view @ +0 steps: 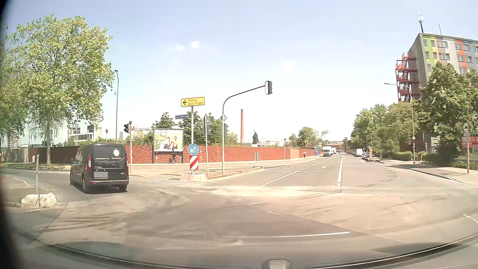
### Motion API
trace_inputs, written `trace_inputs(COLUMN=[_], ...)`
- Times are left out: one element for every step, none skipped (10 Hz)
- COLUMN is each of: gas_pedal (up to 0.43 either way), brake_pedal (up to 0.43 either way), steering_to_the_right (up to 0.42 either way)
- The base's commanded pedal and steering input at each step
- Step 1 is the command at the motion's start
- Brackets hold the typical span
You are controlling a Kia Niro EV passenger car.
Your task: Follow the waypoints while adhering to traffic rules and regulations
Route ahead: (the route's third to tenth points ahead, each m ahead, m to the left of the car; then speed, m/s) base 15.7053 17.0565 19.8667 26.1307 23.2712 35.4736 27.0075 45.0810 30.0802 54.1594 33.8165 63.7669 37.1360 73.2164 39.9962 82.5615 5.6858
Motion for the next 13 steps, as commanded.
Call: trace_inputs(gas_pedal=[0.059,0.059,0.059,0.067,0.079,0.079,0.079,0.079,0.079,0.087,0.087,0.087,0.087], brake_pedal=[0.03,0.03,0.03,0.03,0.03,0.03,0.03,0.03,0.03,0.03,0.03,0.03,0.03], steering_to_the_right=[-0.286,-0.294,-0.302,-0.307,-0.307,-0.307,-0.303,-0.3,-0.295,-0.285,-0.275,-0.268,-0.265])
